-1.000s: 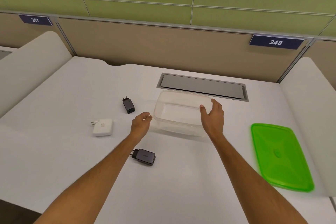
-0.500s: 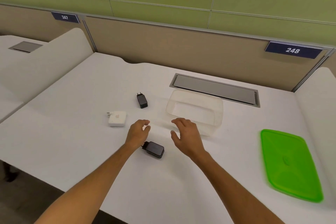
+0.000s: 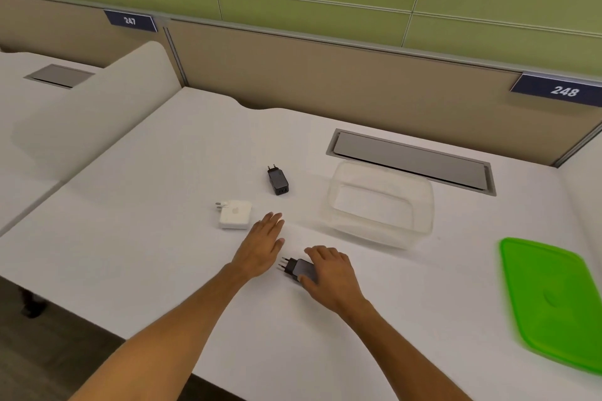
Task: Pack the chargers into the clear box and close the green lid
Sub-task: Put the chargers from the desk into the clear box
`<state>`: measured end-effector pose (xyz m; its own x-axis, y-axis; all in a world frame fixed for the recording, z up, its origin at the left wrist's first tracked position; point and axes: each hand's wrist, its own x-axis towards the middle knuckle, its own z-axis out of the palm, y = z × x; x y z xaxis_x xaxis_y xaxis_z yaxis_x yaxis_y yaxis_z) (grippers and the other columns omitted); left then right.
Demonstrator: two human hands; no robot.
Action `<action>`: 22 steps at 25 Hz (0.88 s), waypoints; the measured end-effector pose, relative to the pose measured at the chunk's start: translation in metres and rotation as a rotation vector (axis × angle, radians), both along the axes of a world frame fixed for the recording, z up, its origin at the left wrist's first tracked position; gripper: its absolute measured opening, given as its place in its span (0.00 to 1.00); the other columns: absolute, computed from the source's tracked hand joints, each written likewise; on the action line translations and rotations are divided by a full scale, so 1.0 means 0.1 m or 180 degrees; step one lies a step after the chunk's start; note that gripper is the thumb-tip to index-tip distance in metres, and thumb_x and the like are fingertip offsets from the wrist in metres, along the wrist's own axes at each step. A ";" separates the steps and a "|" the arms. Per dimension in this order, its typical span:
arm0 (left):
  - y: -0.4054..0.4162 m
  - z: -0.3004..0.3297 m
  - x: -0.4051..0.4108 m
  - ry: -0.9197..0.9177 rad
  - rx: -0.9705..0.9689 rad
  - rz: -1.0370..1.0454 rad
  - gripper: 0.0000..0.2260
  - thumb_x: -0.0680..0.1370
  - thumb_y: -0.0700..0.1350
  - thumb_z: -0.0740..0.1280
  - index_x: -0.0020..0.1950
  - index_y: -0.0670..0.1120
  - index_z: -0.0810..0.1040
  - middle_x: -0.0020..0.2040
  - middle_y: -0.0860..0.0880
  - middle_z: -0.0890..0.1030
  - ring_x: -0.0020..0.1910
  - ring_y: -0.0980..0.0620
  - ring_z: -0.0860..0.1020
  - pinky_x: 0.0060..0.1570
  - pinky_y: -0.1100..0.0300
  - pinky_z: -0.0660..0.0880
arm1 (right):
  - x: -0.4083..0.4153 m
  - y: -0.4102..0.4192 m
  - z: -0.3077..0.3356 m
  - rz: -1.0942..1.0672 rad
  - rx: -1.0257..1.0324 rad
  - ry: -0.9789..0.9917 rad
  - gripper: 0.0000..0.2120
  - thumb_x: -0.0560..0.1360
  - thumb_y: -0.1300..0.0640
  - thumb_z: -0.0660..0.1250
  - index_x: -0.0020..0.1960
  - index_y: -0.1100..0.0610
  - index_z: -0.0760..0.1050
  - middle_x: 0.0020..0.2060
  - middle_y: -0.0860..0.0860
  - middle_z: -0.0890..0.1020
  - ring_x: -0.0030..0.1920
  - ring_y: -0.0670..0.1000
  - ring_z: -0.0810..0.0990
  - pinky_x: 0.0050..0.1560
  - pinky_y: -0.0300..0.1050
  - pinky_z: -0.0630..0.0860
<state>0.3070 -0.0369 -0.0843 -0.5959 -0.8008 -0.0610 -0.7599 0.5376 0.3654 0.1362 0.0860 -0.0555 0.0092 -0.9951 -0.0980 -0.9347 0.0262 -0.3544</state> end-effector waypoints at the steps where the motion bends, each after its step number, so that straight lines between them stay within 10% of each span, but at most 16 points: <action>1: -0.05 -0.02 -0.03 -0.0076 0.0007 -0.0095 0.23 0.83 0.48 0.50 0.77 0.43 0.52 0.79 0.47 0.51 0.78 0.50 0.47 0.75 0.56 0.45 | 0.03 -0.01 -0.02 -0.0050 0.0030 0.0012 0.28 0.74 0.43 0.61 0.71 0.52 0.66 0.68 0.50 0.73 0.65 0.54 0.71 0.66 0.48 0.65; 22: -0.38 -0.48 -0.28 -0.0708 -0.0284 -0.0648 0.27 0.82 0.54 0.46 0.77 0.44 0.44 0.79 0.48 0.44 0.78 0.51 0.43 0.76 0.51 0.42 | 0.10 0.01 -0.24 -0.0253 -0.0009 0.0305 0.21 0.73 0.52 0.63 0.65 0.55 0.71 0.56 0.52 0.78 0.55 0.55 0.74 0.56 0.47 0.69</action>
<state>0.2795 -0.0747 -0.1319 -0.7244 -0.6745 -0.1428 -0.6894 0.7094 0.1467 0.1463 0.0866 -0.0792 -0.0789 -0.9926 -0.0919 -0.9593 0.1006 -0.2638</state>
